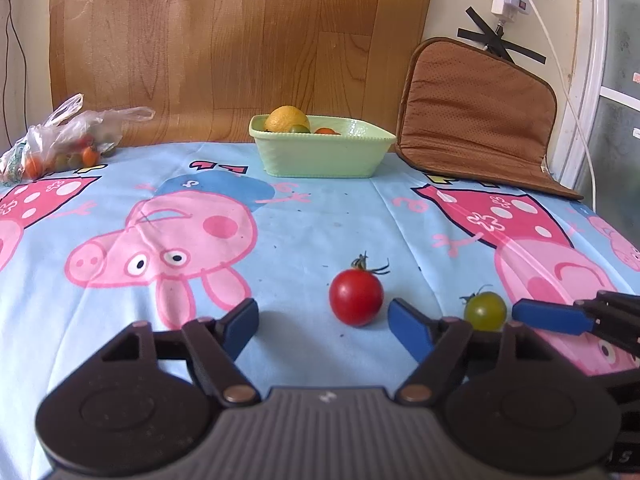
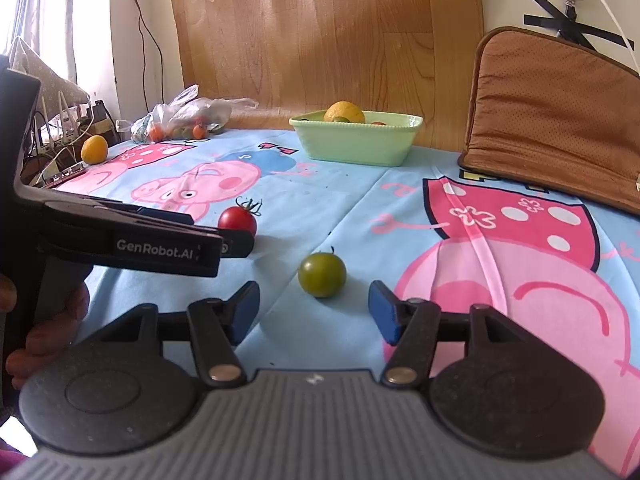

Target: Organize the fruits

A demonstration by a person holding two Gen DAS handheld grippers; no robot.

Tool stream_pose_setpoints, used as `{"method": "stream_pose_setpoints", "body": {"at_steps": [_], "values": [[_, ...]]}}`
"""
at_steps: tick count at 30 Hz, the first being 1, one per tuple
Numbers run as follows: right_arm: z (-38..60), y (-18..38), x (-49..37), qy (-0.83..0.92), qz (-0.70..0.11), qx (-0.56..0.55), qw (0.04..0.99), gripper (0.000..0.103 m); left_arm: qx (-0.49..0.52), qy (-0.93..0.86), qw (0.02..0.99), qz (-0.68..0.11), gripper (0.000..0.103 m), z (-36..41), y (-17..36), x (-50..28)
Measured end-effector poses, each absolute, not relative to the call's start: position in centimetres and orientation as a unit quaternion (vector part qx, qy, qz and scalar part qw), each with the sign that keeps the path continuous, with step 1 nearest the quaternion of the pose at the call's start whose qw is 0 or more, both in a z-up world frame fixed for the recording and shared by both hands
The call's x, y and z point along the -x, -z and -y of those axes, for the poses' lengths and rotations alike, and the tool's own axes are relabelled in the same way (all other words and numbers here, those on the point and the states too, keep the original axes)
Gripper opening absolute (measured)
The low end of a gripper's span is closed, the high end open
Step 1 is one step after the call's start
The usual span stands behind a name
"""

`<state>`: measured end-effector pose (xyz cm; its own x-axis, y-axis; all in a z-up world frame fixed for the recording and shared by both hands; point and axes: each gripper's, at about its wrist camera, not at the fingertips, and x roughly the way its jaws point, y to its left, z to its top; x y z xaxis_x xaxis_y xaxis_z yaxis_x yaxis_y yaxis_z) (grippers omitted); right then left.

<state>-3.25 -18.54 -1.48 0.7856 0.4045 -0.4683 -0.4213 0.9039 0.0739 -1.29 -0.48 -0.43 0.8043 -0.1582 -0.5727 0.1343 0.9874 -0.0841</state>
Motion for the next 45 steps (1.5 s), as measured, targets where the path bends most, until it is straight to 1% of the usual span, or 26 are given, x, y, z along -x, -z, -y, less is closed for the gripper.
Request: {"method": "stream_pose_setpoints", "body": {"at_steps": [3,8,10,13,45], "values": [[18.69,1.43,3.41,-0.217,-0.238,0.013,0.947,0.064,0.022,0.074,0.951,-0.301,0.078,0.37,0.4,1.38],[18.88,1.35,3.55,-0.212,-0.234,0.008,0.949,0.066,0.024,0.07,0.952,-0.296,0.079,0.22,0.39,1.54],[18.99,1.34,3.58,-0.211,-0.233,0.003,0.949,0.07,0.022,0.067,0.952,-0.296,0.079,0.31,0.4,1.53],[19.07,1.32,3.57,-0.21,-0.235,-0.003,0.949,0.073,0.019,0.066,0.952,-0.298,0.079,0.34,0.43,1.44],[19.42,1.22,3.42,-0.215,-0.236,-0.017,0.948,0.073,0.011,0.069,0.953,-0.297,0.079,0.42,0.3,1.38]]}}
